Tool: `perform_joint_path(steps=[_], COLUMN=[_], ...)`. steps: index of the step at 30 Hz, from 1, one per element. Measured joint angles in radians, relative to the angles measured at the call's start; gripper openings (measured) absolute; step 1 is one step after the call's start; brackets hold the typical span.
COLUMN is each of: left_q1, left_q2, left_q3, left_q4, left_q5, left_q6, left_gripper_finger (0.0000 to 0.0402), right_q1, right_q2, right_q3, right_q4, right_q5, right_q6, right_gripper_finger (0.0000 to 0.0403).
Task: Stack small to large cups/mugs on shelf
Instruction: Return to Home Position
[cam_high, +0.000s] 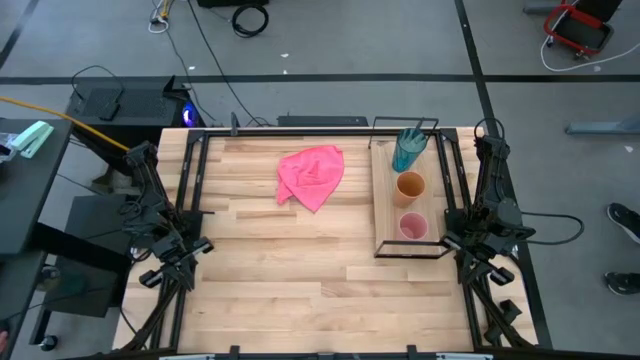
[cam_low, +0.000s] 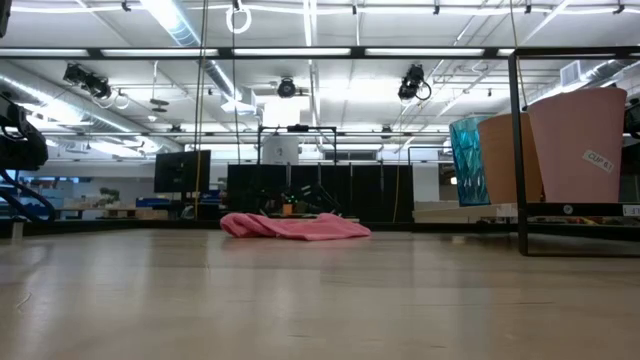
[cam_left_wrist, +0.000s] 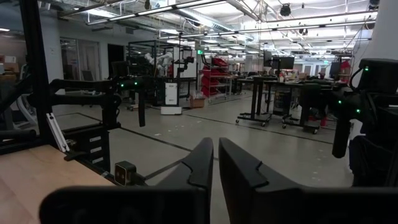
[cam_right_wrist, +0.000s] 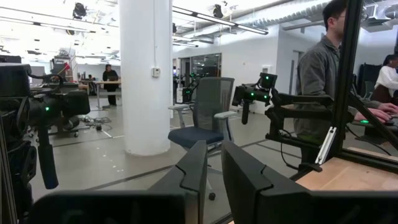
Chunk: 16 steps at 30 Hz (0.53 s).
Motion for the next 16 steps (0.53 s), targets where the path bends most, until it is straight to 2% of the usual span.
perform_joint_path(steps=[16], left_q1=[0.000], left_q2=[0.000], left_q3=[0.000], left_q4=[0.000], left_q5=[0.000], left_q6=[0.000], left_gripper_finger=[0.0039], right_q1=[0.000], right_q2=[0.000], right_q3=[0.000], right_q4=[0.000], right_q5=[0.000], right_q6=[0.000], right_gripper_finger=[0.0057])
